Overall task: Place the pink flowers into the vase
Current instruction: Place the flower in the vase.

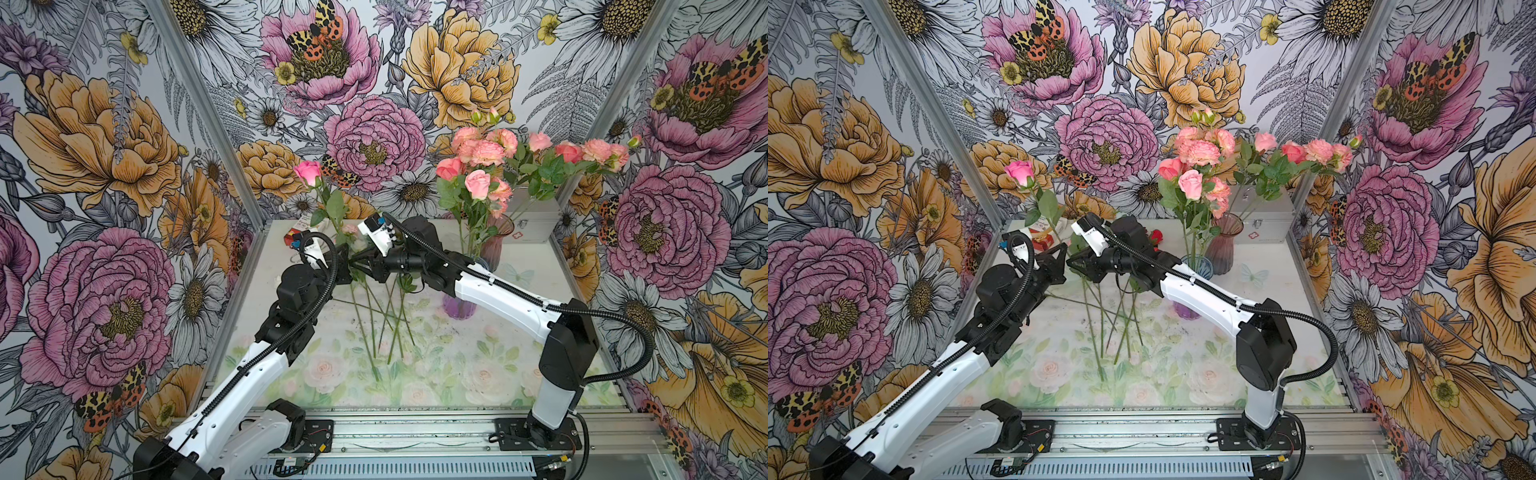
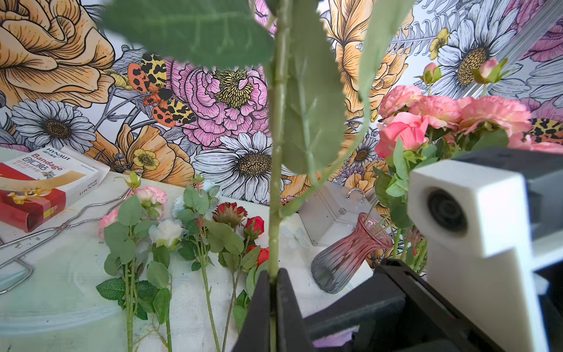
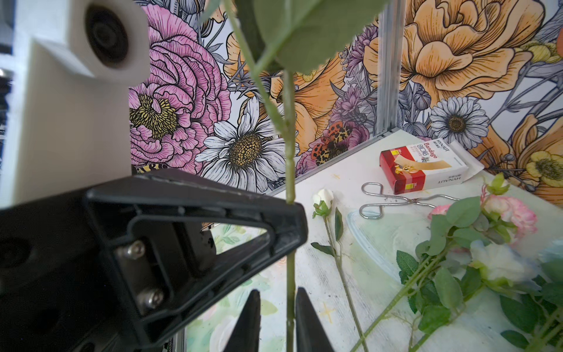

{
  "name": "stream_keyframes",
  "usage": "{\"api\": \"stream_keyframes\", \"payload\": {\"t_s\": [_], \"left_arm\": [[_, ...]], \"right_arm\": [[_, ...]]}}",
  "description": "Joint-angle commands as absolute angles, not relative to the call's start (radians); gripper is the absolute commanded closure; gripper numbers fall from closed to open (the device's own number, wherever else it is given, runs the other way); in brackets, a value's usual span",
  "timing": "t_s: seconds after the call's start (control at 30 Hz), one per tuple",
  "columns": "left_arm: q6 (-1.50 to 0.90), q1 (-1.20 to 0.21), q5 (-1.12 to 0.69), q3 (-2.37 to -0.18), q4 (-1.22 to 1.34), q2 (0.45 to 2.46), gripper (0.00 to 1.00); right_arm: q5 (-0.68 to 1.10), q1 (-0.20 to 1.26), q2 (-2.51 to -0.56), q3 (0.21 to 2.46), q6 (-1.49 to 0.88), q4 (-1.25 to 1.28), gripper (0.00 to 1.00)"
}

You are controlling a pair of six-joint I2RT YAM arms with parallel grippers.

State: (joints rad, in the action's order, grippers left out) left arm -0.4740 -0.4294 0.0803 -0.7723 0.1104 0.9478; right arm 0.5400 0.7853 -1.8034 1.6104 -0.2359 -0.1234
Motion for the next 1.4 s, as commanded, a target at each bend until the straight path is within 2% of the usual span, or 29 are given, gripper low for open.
{"api": "stream_keyframes", "payload": {"t_s": [0.0,0.43,1.13,1.3,1.37], "left_arm": [[-0.489,-0.440,0.058,-0.796,0.141,0.937,1.00],[-0.520,-0.440,0.039,-0.800,0.149,0.929,1.00],[-0.543,-0.443,0.019,-0.794,0.139,0.943,0.98],[-0.548,-0.440,0.030,-0.791,0.129,0.939,0.81],[-0.548,-0.439,0.031,-0.793,0.123,0.937,0.68]], "right_arm": [[0.544,0.788,-1.826,1.636,-0.242,-0.121,0.81],[0.536,0.787,-1.822,1.635,-0.252,-0.120,1.00],[0.481,0.828,-1.787,1.597,-0.237,-0.123,1.00],[0.469,0.827,-1.785,1.595,-0.226,-0.124,1.00],[0.463,0.824,-1.782,1.589,-0.223,-0.124,1.00]]}}
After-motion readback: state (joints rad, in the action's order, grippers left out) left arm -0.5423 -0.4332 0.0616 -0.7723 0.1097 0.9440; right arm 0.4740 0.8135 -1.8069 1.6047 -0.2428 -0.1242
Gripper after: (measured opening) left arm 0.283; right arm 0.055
